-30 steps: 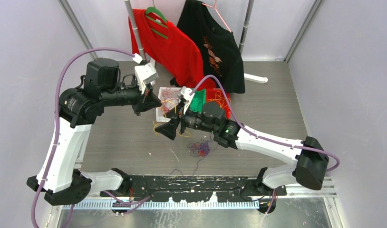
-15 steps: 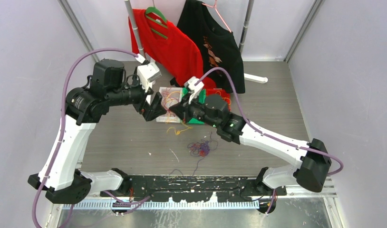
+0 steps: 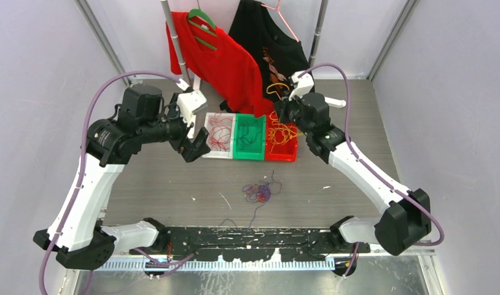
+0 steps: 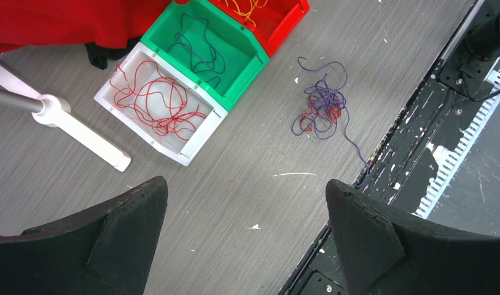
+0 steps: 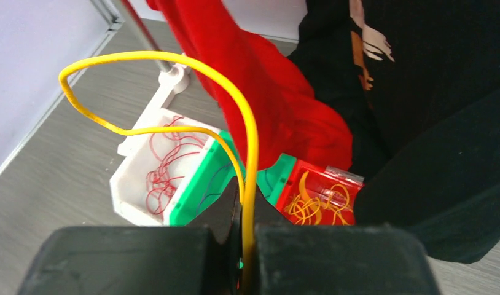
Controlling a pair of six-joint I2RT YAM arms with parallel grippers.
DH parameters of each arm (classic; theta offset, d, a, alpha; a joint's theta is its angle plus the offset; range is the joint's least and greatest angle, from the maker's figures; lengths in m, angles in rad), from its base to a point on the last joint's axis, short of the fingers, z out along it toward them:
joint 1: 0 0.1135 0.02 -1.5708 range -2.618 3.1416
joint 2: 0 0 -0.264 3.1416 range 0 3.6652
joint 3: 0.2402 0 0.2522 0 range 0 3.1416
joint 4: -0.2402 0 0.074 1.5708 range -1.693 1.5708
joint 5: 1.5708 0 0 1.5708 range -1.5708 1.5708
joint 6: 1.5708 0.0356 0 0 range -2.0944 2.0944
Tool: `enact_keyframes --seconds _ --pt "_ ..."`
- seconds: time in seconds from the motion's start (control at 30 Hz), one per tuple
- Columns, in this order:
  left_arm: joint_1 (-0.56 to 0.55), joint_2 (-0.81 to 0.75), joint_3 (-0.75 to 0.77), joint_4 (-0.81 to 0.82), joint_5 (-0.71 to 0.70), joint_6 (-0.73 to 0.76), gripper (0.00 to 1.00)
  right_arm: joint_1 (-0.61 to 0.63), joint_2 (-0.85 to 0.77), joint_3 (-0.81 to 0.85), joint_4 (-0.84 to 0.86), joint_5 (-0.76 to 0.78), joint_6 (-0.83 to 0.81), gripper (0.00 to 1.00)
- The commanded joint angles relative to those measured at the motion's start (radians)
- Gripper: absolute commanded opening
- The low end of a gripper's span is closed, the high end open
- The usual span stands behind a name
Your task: Untangle the cables
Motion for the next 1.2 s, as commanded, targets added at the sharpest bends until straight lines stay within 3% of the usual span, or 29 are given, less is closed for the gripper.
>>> enact_keyframes --seconds 0.0,0.23,0.47,1.0,1.07,1.17 --pt "0.005 -0.033 -0.013 0.018 -0.003 0.027 1.00 -0.032 0.066 0.040 0.089 0.043 -0.027 0.01" --pt "0.004 -0.048 -0.035 0.018 -0.008 0.045 0.99 -0.043 0.150 -0.001 0.186 0.129 -0.034 0.01" --pt "0.004 -0.057 -0.039 0.009 -0.008 0.058 0.99 -0.045 0.223 -0.026 0.179 0.199 -0.067 0.01" --pt "0.007 -0.047 -0.029 0.000 -0.005 0.080 0.99 -0.044 0.461 0.151 -0.113 0.156 -0.062 0.03" --pt "0.007 -0.044 -0.031 -0.002 -0.006 0.086 0.99 -0.045 0.474 0.184 -0.158 0.159 -0.074 0.07" --pt "0.011 -0.040 -0.028 0.001 -0.003 0.088 0.99 -0.045 0.488 0.228 -0.231 0.175 -0.076 0.27"
